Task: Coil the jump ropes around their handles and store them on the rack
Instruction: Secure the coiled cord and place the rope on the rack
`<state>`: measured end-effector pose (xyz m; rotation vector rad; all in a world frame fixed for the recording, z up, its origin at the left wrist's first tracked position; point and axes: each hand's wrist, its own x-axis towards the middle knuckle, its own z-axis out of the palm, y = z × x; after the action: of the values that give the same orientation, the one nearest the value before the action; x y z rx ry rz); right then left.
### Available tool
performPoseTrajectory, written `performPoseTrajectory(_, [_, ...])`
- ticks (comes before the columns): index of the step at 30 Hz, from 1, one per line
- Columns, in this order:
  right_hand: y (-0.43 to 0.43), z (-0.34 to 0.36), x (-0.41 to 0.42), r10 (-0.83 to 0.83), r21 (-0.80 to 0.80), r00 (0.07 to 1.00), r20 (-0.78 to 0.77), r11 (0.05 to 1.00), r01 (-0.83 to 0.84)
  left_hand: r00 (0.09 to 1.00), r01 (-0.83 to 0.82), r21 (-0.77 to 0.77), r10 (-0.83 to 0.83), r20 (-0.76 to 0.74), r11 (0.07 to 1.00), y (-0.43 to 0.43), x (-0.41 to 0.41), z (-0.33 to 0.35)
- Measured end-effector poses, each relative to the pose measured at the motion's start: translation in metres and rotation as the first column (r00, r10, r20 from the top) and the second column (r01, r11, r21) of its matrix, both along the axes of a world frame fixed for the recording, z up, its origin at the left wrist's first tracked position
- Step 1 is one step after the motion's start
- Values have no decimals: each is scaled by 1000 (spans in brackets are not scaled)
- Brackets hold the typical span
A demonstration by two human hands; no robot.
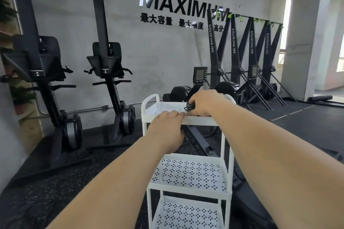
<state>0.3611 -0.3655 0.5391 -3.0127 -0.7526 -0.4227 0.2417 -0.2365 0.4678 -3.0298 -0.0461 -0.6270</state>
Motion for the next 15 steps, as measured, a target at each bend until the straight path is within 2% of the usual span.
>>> performPoseTrajectory(3, [5, -4, 6, -31, -20, 999, 44, 999, 32, 1000, 12, 9, -12, -12, 1000, 2, 1, 0])
performPoseTrajectory(10, [4, 0, 4, -32, 27, 999, -12, 999, 32, 999, 4, 42, -3, -32, 999, 1, 2, 1])
performPoseTrajectory(15, [0, 0, 11, -62, -14, 998, -30, 998, 62, 999, 11, 38, -9, -41, 999, 1, 4, 1])
